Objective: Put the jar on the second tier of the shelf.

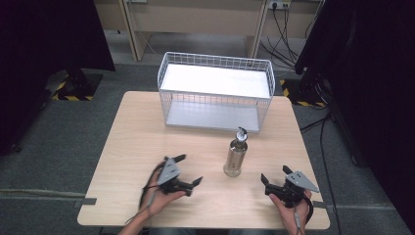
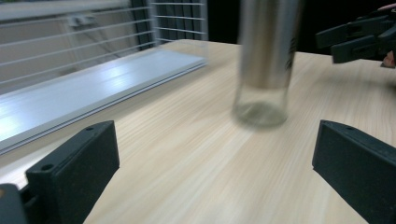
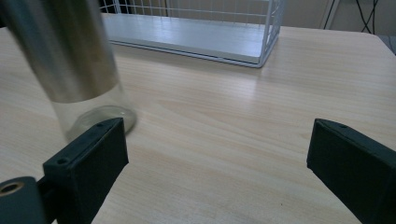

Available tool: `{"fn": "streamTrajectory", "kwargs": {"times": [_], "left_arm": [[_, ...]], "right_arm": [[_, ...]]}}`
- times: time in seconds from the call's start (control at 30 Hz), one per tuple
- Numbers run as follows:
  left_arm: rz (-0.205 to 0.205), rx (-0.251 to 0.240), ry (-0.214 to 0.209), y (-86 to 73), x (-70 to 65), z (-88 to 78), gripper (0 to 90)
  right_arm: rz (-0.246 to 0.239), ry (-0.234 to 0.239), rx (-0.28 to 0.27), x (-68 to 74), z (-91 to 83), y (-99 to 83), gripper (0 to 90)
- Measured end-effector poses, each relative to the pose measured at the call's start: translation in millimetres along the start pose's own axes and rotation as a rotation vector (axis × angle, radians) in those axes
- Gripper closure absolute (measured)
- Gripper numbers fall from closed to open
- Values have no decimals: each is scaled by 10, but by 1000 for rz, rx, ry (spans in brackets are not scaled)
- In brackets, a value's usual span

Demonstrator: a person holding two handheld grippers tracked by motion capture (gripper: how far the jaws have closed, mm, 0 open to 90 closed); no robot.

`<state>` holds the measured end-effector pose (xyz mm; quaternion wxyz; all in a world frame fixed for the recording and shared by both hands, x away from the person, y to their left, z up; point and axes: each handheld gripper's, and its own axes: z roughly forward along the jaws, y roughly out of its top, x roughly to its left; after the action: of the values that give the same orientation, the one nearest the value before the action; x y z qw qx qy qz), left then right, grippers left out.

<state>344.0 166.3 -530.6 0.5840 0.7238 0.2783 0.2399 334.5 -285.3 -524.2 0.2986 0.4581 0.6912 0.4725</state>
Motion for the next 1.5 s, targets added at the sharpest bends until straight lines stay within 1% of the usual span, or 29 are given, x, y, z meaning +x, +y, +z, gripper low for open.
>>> {"fn": "streamTrajectory", "kwargs": {"times": [0.03,0.07,0.1,0.13,0.17,0.2,0.23,0.27,0.37,0.43,0.5,0.53,0.57,0.63,0.7,0.73,0.9,1.07,1.33,1.5], "left_arm": [[-30,3,76,-109,165,-279,20],[-29,13,122,-173,230,-389,20],[-29,13,122,-173,230,-389,22],[-112,-21,169,-231,329,-569,23],[-112,-21,169,-231,329,-569,17],[-135,-32,194,-249,360,-626,15],[-147,-38,228,-261,389,-667,17],[-147,-29,230,-257,394,-658,16],[-119,-7,238,-244,377,-623,26],[-112,-7,242,-243,368,-623,28],[-113,-9,243,-245,368,-626,29],[-120,-11,247,-245,372,-627,29],[-120,-11,247,-245,372,-627,30],[-112,-6,250,-243,365,-622,32],[-107,-6,250,-242,360,-620,35],[-103,-5,251,-242,355,-618,35],[-95,-5,249,-242,349,-618,37],[-94,-7,248,-242,348,-619,38],[-94,-8,247,-243,349,-621,39],[-92,-10,246,-244,347,-623,39]], "right_arm": [[-5,10,-2,12,-9,-5,54],[-8,16,-3,18,-11,-7,53],[-8,16,-3,18,-11,-7,53],[-9,34,-4,31,-16,-7,44],[-9,44,-8,45,-25,-4,42],[-15,53,-13,62,-37,0,38],[-22,60,-18,81,-51,7,32],[-27,66,-23,100,-65,17,28],[-40,86,-38,149,-93,59,29],[-48,100,-48,179,-101,85,29],[-48,108,-52,198,-102,98,29],[-56,123,-57,237,-90,132,28],[-56,123,-57,237,-90,132,28],[-68,147,-65,300,-54,206,29],[-84,157,-67,345,-21,271,32],[-84,157,-67,345,-21,271,32],[-119,179,-94,464,78,478,45],[-140,204,-110,558,183,616,63],[-150,230,-112,662,386,689,115],[-145,226,-100,691,525,688,173]]}}
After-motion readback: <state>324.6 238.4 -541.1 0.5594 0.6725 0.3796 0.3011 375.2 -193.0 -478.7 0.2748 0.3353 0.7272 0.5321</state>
